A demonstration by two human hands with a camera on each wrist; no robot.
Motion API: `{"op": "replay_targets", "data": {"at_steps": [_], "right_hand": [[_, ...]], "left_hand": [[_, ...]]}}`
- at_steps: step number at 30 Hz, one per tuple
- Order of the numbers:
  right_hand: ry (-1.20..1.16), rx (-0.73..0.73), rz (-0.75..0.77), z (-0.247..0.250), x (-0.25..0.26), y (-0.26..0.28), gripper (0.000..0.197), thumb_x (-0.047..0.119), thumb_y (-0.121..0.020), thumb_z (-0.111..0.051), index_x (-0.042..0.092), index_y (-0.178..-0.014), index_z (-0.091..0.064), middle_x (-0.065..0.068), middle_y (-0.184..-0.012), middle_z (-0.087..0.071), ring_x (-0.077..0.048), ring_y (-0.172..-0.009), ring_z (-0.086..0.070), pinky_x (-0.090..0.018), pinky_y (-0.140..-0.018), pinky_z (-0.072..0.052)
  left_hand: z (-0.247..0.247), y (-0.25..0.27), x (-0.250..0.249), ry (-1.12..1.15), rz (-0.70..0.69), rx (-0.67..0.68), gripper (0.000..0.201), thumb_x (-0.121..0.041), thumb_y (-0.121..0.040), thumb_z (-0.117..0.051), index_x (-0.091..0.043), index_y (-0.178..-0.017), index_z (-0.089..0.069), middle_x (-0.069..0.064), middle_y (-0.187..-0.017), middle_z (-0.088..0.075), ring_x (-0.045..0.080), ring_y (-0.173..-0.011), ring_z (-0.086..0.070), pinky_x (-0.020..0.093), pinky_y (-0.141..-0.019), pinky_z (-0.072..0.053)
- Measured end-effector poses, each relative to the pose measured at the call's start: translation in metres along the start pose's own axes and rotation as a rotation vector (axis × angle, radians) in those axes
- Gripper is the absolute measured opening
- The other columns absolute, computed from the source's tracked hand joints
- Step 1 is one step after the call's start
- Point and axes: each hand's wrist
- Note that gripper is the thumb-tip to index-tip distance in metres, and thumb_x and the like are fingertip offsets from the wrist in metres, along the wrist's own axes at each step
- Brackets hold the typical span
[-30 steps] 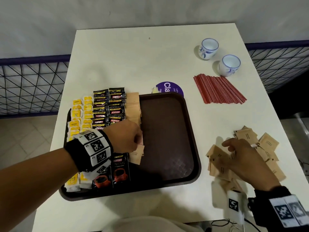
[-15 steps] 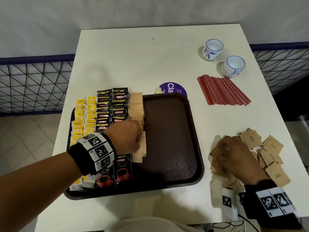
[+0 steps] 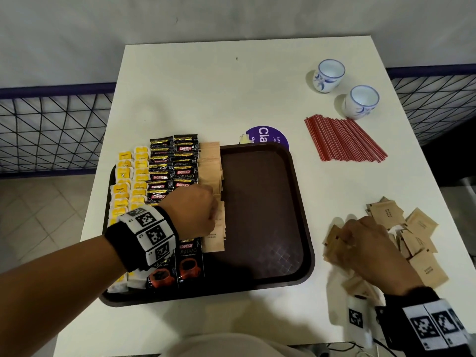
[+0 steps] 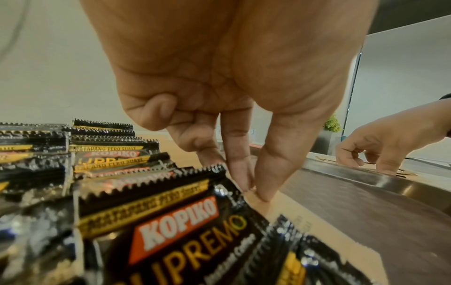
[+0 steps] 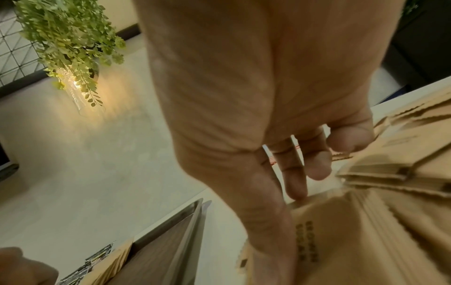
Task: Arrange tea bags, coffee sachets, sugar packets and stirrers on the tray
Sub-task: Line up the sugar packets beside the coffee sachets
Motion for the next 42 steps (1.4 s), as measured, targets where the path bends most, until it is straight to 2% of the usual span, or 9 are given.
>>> {"op": "replay_targets", "data": {"at_steps": [8,11,17,20,23,28,31,36,42], "right_hand": [[-0.228,-0.036,0.017,0.004,-0.004,0.0,0.021,0.008,-0.083,-0.068,0.024,-0.074,-0.059,0.006,-0.075,-0.062,-0.007,-0.072,-0.059,-0.024,-0.059,-0.038],[-0.375,-0.031,-0.012,0.015,-0.003,0.001,0.021,0.007,-0.085,-0.069,0.024,-0.074,-0.063,0.015,-0.075,-0.068,-0.001,-0.071,-0.061,-0.025,-0.061,-0.041],[-0.63,-0.066,0.062,0.036,0.03,-0.002,0.015,0.004,-0.085,-0.073,0.017,-0.079,-0.068,0.003,-0.076,-0.072,-0.005,-0.069,-0.065,-0.025,-0.069,-0.047],[-0.667,-0.007,0.132,0.031,0.053,-0.007,0.015,0.004,-0.083,-0.075,0.018,-0.079,-0.07,0.001,-0.076,-0.071,-0.006,-0.069,-0.063,-0.022,-0.07,-0.048],[-0.698,0.049,0.206,0.025,0.074,-0.011,0.016,0.001,-0.083,-0.074,0.017,-0.08,-0.071,-0.004,-0.078,-0.07,-0.005,-0.069,-0.062,-0.014,-0.067,-0.047],[-0.782,0.065,0.226,0.014,0.082,-0.017,0.016,0.003,-0.083,-0.075,0.018,-0.087,-0.069,-0.007,-0.083,-0.067,-0.012,-0.075,-0.062,-0.022,-0.067,-0.05],[-0.865,0.121,0.177,0.009,0.081,-0.015,0.018,-0.001,-0.084,-0.074,0.012,-0.093,-0.066,-0.012,-0.09,-0.069,-0.022,-0.075,-0.069,-0.029,-0.062,-0.053],[-0.881,0.152,0.238,0.001,0.093,-0.015,0.013,-0.005,-0.086,-0.07,0.008,-0.091,-0.069,-0.008,-0.08,-0.072,-0.02,-0.062,-0.067,-0.024,-0.053,-0.048],[-0.706,0.218,0.309,-0.003,0.103,-0.016,0.013,0.011,-0.079,-0.081,0.02,-0.084,-0.073,-0.004,-0.08,-0.073,-0.017,-0.067,-0.067,-0.036,-0.069,-0.055]], "left_hand": [[0.001,0.001,0.002,0.076,-0.015,-0.021,0.017,-0.034,-0.083,-0.056,-0.025,-0.069,-0.051,-0.009,-0.087,-0.044,0.012,-0.081,-0.051,0.028,-0.069,-0.049],[0.004,0.001,0.001,0.181,-0.053,-0.089,0.016,-0.039,-0.085,-0.061,-0.024,-0.082,-0.065,-0.012,-0.089,-0.048,0.008,-0.083,-0.052,0.027,-0.072,-0.048],[0.02,-0.007,-0.034,0.478,-0.2,-0.173,0.008,-0.035,-0.085,-0.069,-0.029,-0.089,-0.069,-0.014,-0.08,-0.065,-0.001,-0.072,-0.06,0.02,-0.069,-0.05],[0.02,-0.013,-0.057,0.667,-0.245,-0.143,0.027,-0.033,-0.083,-0.075,-0.026,-0.108,-0.066,-0.012,-0.088,-0.07,-0.001,-0.073,-0.062,0.011,-0.067,-0.046],[0.018,-0.016,-0.071,0.842,-0.299,-0.077,0.045,-0.03,-0.08,-0.079,-0.027,-0.121,-0.06,-0.009,-0.094,-0.071,0.002,-0.074,-0.064,0.019,-0.073,-0.053],[0.013,-0.02,-0.066,0.978,-0.215,-0.075,0.012,-0.012,-0.082,-0.076,-0.018,-0.091,-0.07,-0.001,-0.073,-0.073,0.018,-0.069,-0.071,0.036,-0.07,-0.059],[0.015,-0.016,-0.057,1.116,-0.142,-0.022,0.012,-0.004,-0.083,-0.074,-0.012,-0.088,-0.066,0.009,-0.074,-0.074,0.031,-0.072,-0.072,0.031,-0.062,-0.058],[0.011,-0.009,-0.049,1.023,-0.151,-0.006,0.019,-0.012,-0.079,-0.079,-0.017,-0.091,-0.066,0.004,-0.085,-0.074,0.021,-0.079,-0.072,0.035,-0.072,-0.06],[0.018,0.002,-0.053,0.902,-0.215,-0.15,0.011,-0.018,-0.08,-0.079,-0.018,-0.086,-0.07,-0.003,-0.079,-0.071,0.008,-0.072,-0.066,0.025,-0.069,-0.056]]}}
Point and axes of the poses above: each hand's wrist, its own y-axis away from the middle knuckle, its own z-axis out of the back of the hand, x = y × z
